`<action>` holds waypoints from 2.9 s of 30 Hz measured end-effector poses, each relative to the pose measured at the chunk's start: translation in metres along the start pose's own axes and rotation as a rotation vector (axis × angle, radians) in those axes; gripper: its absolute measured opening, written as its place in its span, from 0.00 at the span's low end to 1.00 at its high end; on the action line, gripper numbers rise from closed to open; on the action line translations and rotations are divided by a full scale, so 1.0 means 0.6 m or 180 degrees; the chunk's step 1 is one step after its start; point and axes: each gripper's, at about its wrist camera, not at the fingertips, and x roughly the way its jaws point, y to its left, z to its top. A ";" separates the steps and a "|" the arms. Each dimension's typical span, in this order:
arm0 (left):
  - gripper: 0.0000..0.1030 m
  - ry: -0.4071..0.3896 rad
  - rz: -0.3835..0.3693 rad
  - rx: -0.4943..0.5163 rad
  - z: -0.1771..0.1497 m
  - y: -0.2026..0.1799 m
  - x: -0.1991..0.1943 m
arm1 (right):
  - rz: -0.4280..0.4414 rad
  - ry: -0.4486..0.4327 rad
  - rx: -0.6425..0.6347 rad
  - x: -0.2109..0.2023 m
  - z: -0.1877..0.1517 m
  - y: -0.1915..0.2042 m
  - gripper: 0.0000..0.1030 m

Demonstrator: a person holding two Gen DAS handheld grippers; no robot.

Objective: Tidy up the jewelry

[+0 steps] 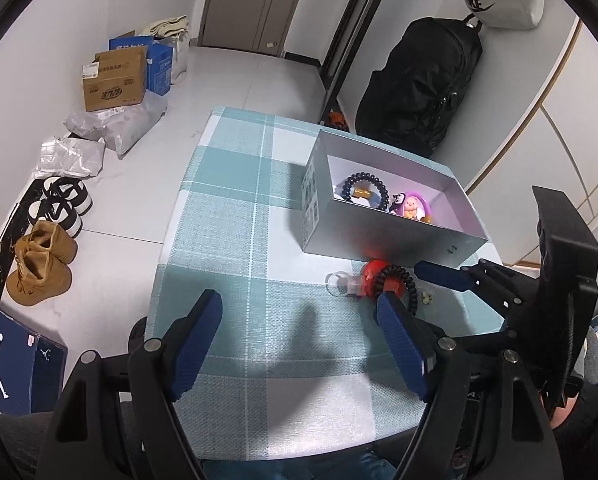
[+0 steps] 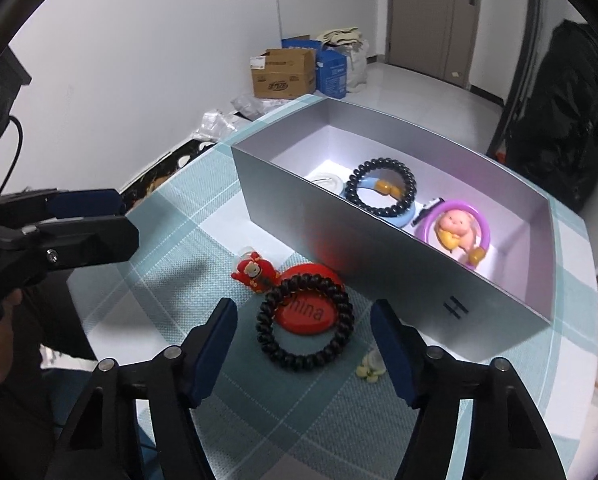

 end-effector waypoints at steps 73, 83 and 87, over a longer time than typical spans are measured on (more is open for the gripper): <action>0.21 0.0196 0.0060 -0.0044 0.005 -0.057 0.076 | 0.0229 -0.0601 0.0649 -0.159 -0.067 -0.084 0.36; 0.21 -0.0121 -0.0159 0.0157 0.011 -0.091 0.021 | 0.0384 -0.0698 0.0846 -0.159 -0.059 -0.099 0.36; 0.21 -0.0253 -0.0250 0.0178 0.020 -0.097 0.004 | 0.0433 -0.0757 0.0961 -0.163 -0.053 -0.110 0.36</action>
